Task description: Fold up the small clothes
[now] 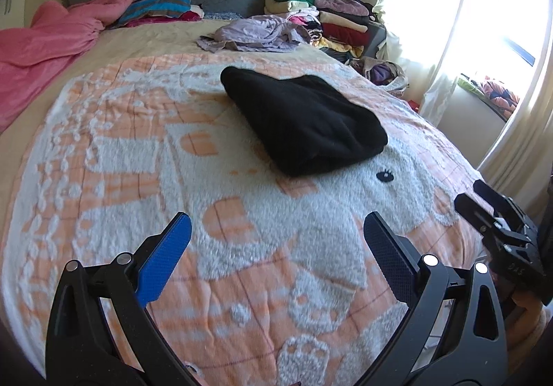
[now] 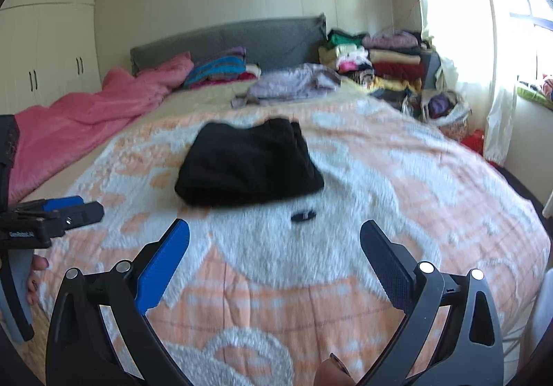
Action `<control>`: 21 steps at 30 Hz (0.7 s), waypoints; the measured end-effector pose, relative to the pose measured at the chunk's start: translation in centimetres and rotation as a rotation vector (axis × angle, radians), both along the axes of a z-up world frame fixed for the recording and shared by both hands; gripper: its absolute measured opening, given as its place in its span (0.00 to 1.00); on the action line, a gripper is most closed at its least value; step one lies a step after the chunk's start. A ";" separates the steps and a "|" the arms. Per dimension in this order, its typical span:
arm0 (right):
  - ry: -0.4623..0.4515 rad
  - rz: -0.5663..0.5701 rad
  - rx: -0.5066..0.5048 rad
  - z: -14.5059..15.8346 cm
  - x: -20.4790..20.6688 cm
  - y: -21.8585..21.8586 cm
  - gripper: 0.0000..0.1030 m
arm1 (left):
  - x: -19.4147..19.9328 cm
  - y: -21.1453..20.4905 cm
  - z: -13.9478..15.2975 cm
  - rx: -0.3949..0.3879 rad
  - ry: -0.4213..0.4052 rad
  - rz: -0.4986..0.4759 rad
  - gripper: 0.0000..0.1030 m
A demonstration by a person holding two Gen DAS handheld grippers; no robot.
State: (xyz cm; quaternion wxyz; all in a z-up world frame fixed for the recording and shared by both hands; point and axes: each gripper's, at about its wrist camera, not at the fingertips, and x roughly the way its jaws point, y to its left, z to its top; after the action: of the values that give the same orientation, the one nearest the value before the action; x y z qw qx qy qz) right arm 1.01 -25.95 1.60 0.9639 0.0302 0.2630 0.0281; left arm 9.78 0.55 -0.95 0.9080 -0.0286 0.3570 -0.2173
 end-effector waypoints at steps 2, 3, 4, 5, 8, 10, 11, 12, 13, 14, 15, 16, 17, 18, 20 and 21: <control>0.029 -0.001 0.004 -0.9 0.0 0.2 0.96 | -0.2 0.3 -0.7 0.001 0.014 0.011 0.91; 0.041 0.000 0.006 -1.3 0.0 0.4 0.96 | -0.2 0.3 -1.0 0.003 0.023 0.014 0.91; 0.050 0.005 0.005 -1.6 -0.1 0.6 0.96 | -0.2 0.4 -1.2 0.008 0.029 0.016 0.91; 0.052 0.006 0.001 -1.8 -0.2 0.8 0.96 | -0.3 0.4 -1.5 0.013 0.033 0.019 0.91; 0.062 0.010 -0.006 -2.3 -0.3 1.1 0.96 | -0.5 0.6 -2.0 0.019 0.037 0.028 0.91; 0.072 0.014 0.002 -2.4 -0.2 1.2 0.96 | -0.5 0.8 -2.3 0.015 0.046 0.034 0.91; 0.074 0.014 0.002 -2.5 -0.2 1.2 0.96 | -0.4 0.9 -2.4 0.014 0.052 0.039 0.91; 0.075 0.012 0.000 -2.6 -0.2 1.3 0.96 | -0.5 1.0 -2.5 0.015 0.054 0.044 0.91; 0.075 0.012 -0.002 -2.6 -0.2 1.3 0.96 | -0.5 1.0 -2.5 0.015 0.056 0.049 0.91; 0.076 0.013 -0.003 -2.6 -0.2 1.4 0.96 | -0.5 1.1 -2.6 0.016 0.060 0.051 0.91; 0.076 0.012 -0.003 -2.6 -0.2 1.4 0.96 | -0.5 1.2 -2.7 0.015 0.062 0.054 0.91; 0.076 0.014 -0.003 -2.6 -0.2 1.4 0.96 | -0.5 1.3 -2.7 0.015 0.064 0.055 0.91; 0.075 0.013 -0.001 -2.6 -0.2 1.4 0.96 | -0.6 1.3 -2.7 0.017 0.064 0.057 0.91; 0.074 0.010 0.001 -2.5 -0.2 1.4 0.96 | -0.6 1.3 -2.7 0.019 0.064 0.061 0.91; 0.075 0.008 0.001 -2.6 -0.2 1.3 0.96 | -0.5 1.4 -2.7 0.018 0.065 0.064 0.91; 0.074 0.004 0.000 -2.6 -0.2 1.3 0.96 | -0.5 1.4 -2.7 0.018 0.066 0.065 0.91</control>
State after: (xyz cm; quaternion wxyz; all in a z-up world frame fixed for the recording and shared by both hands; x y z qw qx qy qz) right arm 0.83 -24.64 -0.98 0.9536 0.0306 0.2983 0.0287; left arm 9.27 1.97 -3.62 0.9026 -0.0391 0.3876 -0.1832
